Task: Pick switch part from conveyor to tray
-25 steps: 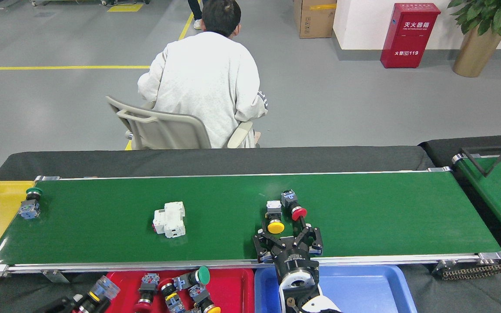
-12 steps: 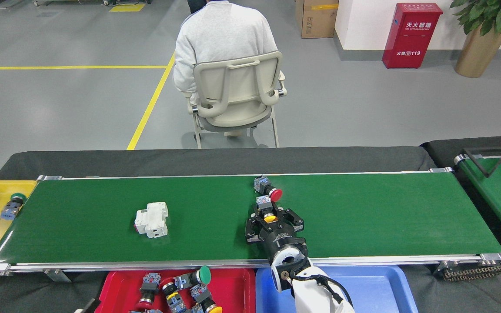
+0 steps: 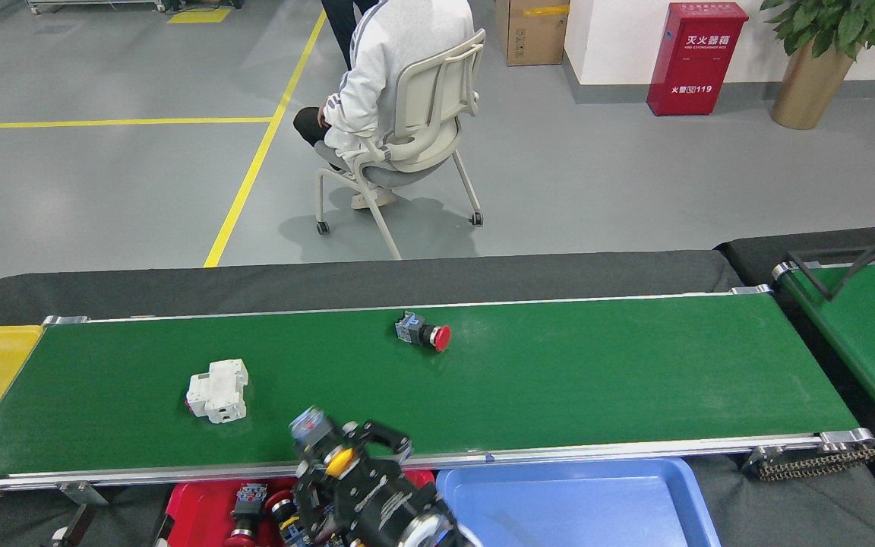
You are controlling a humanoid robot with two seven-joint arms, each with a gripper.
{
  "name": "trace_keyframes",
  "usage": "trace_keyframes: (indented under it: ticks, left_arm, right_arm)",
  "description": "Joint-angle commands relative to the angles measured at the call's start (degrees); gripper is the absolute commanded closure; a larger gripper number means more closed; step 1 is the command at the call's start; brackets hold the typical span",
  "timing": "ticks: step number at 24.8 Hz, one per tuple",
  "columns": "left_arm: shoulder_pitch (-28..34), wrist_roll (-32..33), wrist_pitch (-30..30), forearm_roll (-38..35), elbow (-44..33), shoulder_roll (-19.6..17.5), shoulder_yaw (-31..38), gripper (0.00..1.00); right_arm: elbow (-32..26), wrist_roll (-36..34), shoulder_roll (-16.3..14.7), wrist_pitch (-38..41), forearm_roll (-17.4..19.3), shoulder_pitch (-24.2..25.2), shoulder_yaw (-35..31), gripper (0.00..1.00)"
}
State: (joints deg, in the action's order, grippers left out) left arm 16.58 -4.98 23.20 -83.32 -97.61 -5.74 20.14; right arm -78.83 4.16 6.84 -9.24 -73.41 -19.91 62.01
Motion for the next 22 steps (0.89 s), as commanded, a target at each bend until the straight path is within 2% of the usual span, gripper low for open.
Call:
trace_keyframes:
  ticks: [1, 3, 5, 8, 10, 13, 15, 17, 19, 22]
  left_arm:
    - [-3.1, 4.5, -2.9, -1.7, -0.6, 0.1, -1.6, 0.0]
    - [-5.7, 6.4, -5.9, -4.5, 0.0, 0.7, -4.2, 0.0]
    - [-7.3, 6.7, -8.6, -6.6, 0.0, 1.8, -6.4, 0.0]
    - [-10.4, 7.6, -11.2, -10.2, 2.3, 3.0, -8.4, 0.0]
    - [-13.4, 8.9, -11.9, -10.8, 5.8, 3.4, -8.3, 0.0]
    - [-17.1, 9.2, -12.0, -10.8, 11.7, 3.1, -7.6, 0.0]
    - [-19.7, 9.2, -12.0, -10.8, 15.3, 2.7, -5.7, 0.0]
    - [-22.3, 9.2, -12.0, -10.8, 18.8, 2.2, -3.8, 0.0]
    - [-24.5, 9.2, -12.1, -10.8, 21.7, 1.3, -3.4, 0.0]
    - [-27.5, 9.2, -13.7, -10.8, 25.8, -0.4, -3.5, 0.0]
  right_arm:
    - [-1.0, -0.8, 0.0, 0.5, -0.2, -0.5, -0.1, 0.01]
    - [-1.5, -0.8, 0.1, 0.0, -0.2, 0.0, -1.0, 0.01]
    - [-4.3, -0.8, -1.0, -0.1, -0.2, 1.4, -4.7, 0.01]
    - [-9.4, -0.9, -3.5, -0.2, -0.2, 6.9, -11.1, 0.01]
    - [-13.9, -2.1, -5.0, -1.9, -0.3, 12.4, -19.8, 0.01]
    - [-17.8, -5.7, -6.1, -9.6, -1.4, 19.4, -30.9, 0.01]
    - [-19.3, -8.0, -9.8, -13.2, -1.9, 23.6, -36.6, 0.01]
    - [-20.3, -9.4, -14.2, -13.3, -1.8, 28.0, -42.1, 0.01]
    - [-20.5, -10.6, -17.0, -12.4, -1.2, 31.7, -46.7, 0.01]
    - [-20.7, -11.1, -19.1, -6.3, 4.0, 35.8, -55.4, 0.01]
